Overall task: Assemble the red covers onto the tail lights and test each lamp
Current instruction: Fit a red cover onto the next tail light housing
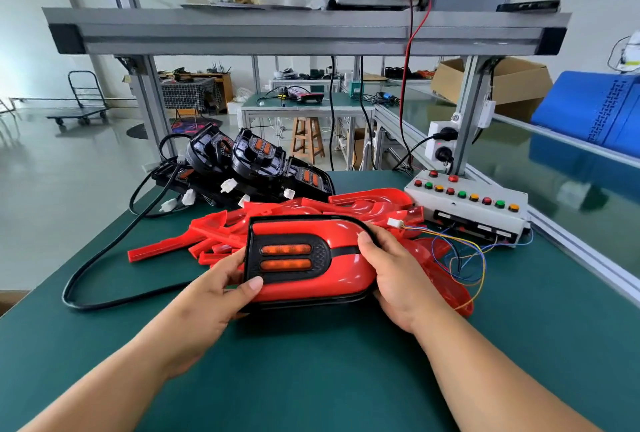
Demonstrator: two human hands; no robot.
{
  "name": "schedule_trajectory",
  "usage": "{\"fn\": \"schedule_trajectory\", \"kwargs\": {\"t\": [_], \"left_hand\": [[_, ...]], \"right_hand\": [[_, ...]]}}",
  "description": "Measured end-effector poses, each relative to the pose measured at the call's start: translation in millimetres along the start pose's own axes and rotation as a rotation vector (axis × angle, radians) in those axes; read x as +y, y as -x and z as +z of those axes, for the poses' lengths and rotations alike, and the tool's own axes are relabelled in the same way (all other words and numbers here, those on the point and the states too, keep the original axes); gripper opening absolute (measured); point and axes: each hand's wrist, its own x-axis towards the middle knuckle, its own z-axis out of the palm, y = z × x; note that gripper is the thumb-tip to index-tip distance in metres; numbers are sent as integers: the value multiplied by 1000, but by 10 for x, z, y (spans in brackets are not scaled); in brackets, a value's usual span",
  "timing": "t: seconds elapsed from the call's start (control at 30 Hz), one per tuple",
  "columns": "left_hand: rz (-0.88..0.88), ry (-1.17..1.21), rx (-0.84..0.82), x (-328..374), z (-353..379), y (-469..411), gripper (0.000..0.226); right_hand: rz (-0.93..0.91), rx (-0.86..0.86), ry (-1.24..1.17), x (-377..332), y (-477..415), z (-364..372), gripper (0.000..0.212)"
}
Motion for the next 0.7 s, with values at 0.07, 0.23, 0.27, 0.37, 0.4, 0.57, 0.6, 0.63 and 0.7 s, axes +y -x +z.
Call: {"fn": "schedule_trajectory", "kwargs": {"t": [0.07,0.23,0.27,0.37,0.4,0.57,0.6,0.63,0.7], "left_hand": [[39,31,-29,32,2,-21,46],[131,99,-113,100,36,-82,49],[146,112,-120,107,44,-92,49],[169,146,-102,117,45,-118,50],[165,162,-100,119,42,-128,51],[128,153,-92,122,55,-147,51],[123,136,-86,119,64,-147,51],[122,116,-79,118,74,-145,51],[150,49,-62,109,91,-144,51]], "right_hand": [[-60,54,72,2,2,12,24],[-51,167,188,-11,-5,30,87],[-33,170,185,-15,-9,23,87],[-35,175,244,-25,-6,-2,83],[-52,177,283,-27,-4,-9,79],[-130,177,310,-72,26,-5,76],[-136,182,307,-76,33,-1,79],[-141,189,305,-81,42,3,81],[-153,198,312,-92,55,5,82]]}}
